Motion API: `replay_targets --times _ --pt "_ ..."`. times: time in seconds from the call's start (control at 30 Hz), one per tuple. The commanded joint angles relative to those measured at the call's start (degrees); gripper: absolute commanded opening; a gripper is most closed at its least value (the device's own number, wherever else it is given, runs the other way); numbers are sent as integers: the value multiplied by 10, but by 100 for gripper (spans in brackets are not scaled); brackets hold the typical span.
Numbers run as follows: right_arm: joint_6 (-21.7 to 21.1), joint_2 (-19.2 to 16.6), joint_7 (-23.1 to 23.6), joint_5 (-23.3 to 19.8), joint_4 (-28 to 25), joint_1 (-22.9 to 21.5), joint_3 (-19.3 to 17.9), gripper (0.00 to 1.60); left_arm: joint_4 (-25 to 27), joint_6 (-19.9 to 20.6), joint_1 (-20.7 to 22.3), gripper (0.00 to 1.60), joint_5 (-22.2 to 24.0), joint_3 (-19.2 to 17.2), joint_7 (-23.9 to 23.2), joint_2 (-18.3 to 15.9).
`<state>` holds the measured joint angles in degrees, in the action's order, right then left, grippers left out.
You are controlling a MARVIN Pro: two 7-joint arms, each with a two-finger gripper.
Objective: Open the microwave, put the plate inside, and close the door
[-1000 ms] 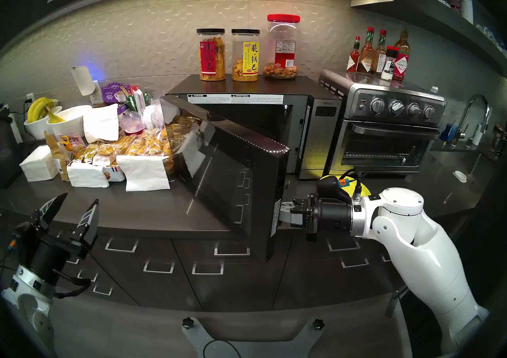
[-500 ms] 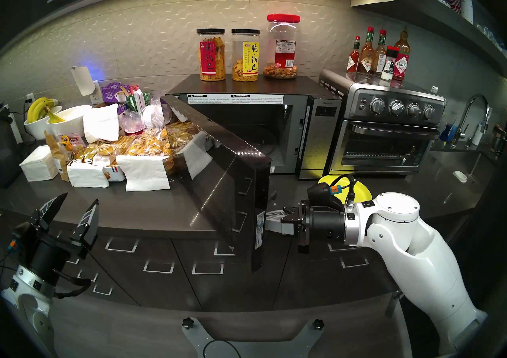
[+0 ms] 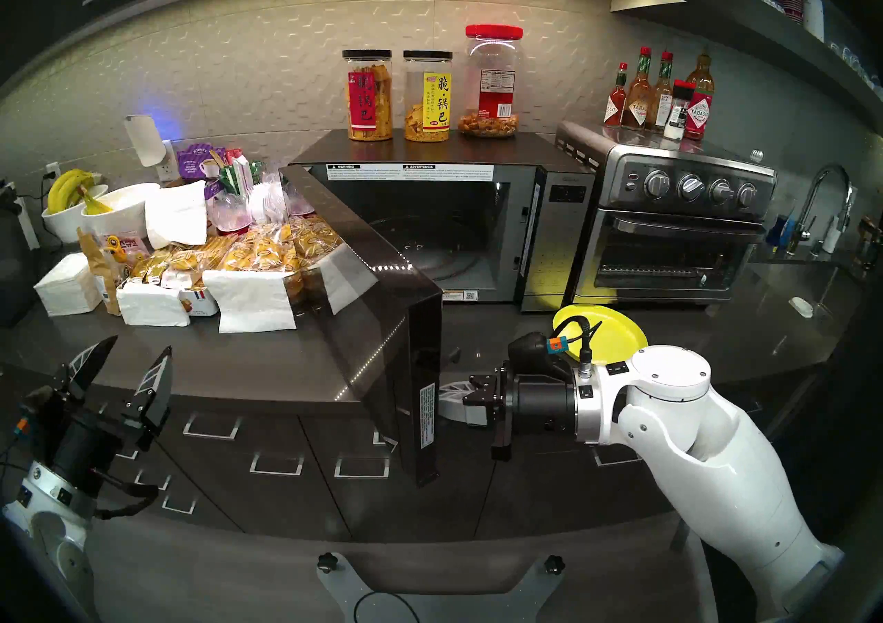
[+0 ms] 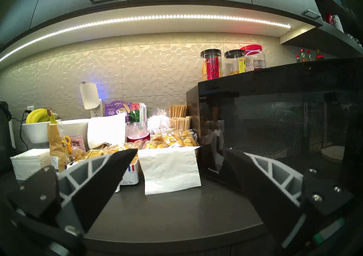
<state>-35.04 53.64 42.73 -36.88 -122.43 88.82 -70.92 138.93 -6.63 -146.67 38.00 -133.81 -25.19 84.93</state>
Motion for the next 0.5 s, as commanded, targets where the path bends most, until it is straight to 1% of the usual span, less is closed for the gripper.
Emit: replay_targets --times 0.0,0.23,0.47 --pt "-5 25 -10 5 -17 -17 23 0 11 1 1 160 0 -3 1 -1" --pt "-16 37 -18 11 -26 -21 40 0 11 2 2 160 -1 -3 -1 0" --pt "-30 47 -29 10 -57 -14 59 0 11 3 3 160 -1 -3 -2 2"
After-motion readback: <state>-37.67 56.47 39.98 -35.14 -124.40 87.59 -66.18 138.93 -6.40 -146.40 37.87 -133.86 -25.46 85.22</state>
